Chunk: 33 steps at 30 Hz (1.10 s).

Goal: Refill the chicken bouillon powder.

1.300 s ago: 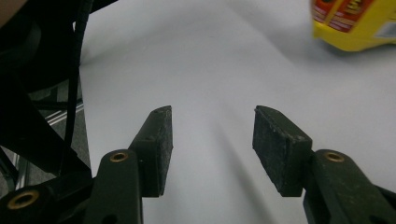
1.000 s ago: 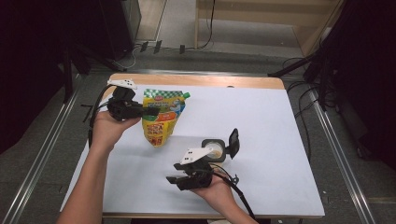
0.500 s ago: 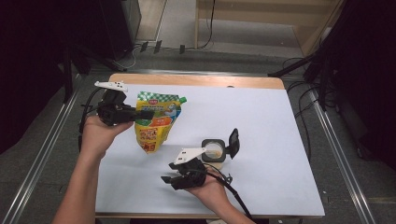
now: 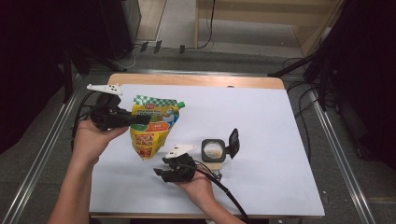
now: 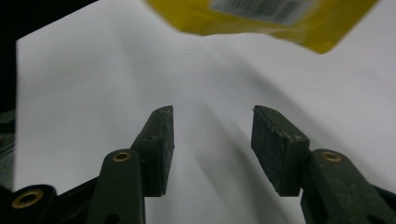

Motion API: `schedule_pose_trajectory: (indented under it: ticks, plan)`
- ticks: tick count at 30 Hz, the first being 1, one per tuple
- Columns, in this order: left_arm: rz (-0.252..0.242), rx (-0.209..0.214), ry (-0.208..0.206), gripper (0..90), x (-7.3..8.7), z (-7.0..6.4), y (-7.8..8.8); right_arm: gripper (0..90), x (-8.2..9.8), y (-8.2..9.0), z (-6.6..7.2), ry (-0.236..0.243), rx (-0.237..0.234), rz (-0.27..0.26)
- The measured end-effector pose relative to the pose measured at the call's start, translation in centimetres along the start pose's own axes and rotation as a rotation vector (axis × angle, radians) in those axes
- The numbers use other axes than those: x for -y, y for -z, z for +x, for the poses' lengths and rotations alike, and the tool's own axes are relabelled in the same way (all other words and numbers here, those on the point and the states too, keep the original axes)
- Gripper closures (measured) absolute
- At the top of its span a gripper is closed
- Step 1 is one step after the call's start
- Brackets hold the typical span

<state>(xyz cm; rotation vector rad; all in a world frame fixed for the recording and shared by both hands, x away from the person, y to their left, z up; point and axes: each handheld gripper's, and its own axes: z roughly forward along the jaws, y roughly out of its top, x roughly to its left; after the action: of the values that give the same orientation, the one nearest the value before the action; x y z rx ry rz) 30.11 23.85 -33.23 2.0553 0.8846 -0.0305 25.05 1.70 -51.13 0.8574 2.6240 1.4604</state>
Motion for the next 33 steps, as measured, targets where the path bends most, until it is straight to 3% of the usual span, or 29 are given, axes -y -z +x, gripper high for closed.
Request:
schedule_pose_trajectory:
  ticks: [6,9,13,23,33]
  plan:
    - [0.009,0.012,0.01,90.0,0.3,-0.1,0.2,58.5,0.0,-1.1,-0.8,-0.059,0.038,-0.029]
    - [0.004,0.036,0.009,90.0,0.2,-0.3,0.2,60.5,-0.2,-1.3,-1.1,-0.085,0.053,-0.017]
    - [0.005,0.052,0.002,90.0,0.1,-0.7,0.3,67.6,-0.5,-1.2,-1.0,-0.053,0.092,-0.04]
    - [-0.011,0.112,-0.009,90.0,-0.3,-1.9,1.0,74.8,-0.7,-0.7,-1.1,-0.072,0.124,-0.075]
    - [-0.013,0.172,-0.006,90.0,-0.6,-2.6,1.2,80.7,-0.9,0.4,-0.9,-0.057,0.115,-0.161]
